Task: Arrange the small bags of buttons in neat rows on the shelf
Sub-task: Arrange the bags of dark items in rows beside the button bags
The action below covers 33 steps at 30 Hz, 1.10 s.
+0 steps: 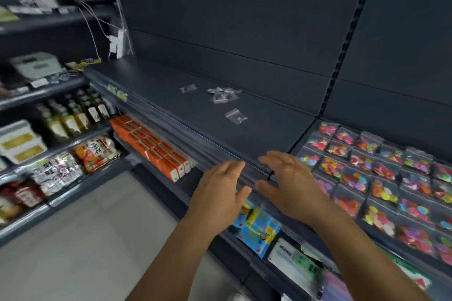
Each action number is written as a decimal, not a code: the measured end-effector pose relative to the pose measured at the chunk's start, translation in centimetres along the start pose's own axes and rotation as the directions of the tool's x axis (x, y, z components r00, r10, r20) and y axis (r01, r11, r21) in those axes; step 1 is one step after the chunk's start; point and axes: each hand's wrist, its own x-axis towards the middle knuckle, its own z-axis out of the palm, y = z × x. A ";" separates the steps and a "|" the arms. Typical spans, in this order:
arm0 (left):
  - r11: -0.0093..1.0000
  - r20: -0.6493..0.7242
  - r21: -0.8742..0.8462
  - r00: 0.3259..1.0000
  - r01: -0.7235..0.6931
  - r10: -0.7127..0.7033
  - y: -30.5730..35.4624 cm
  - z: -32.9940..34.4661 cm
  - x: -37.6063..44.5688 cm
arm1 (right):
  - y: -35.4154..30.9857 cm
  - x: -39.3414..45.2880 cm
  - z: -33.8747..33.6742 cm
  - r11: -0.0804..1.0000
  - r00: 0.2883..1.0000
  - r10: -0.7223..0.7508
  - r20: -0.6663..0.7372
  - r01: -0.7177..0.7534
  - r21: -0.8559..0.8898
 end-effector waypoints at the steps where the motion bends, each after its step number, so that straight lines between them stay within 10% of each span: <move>1: 1.000 -0.004 -0.005 1.000 0.005 -0.005 -1.0 -0.2 0.8 | -0.3 1.5 0.4 1.000 1.000 -0.011 0.005 0.011 -0.004; 18: 1.000 0.115 0.022 0.993 0.022 -0.024 -15.6 -0.8 23.1 | 2.5 26.0 5.4 0.992 0.968 0.113 0.224 -0.096 -0.082; 33: 0.975 0.318 0.124 0.938 -0.184 0.136 -19.7 1.5 33.1 | 2.2 30.9 7.4 0.927 0.927 0.366 0.081 -0.355 -0.124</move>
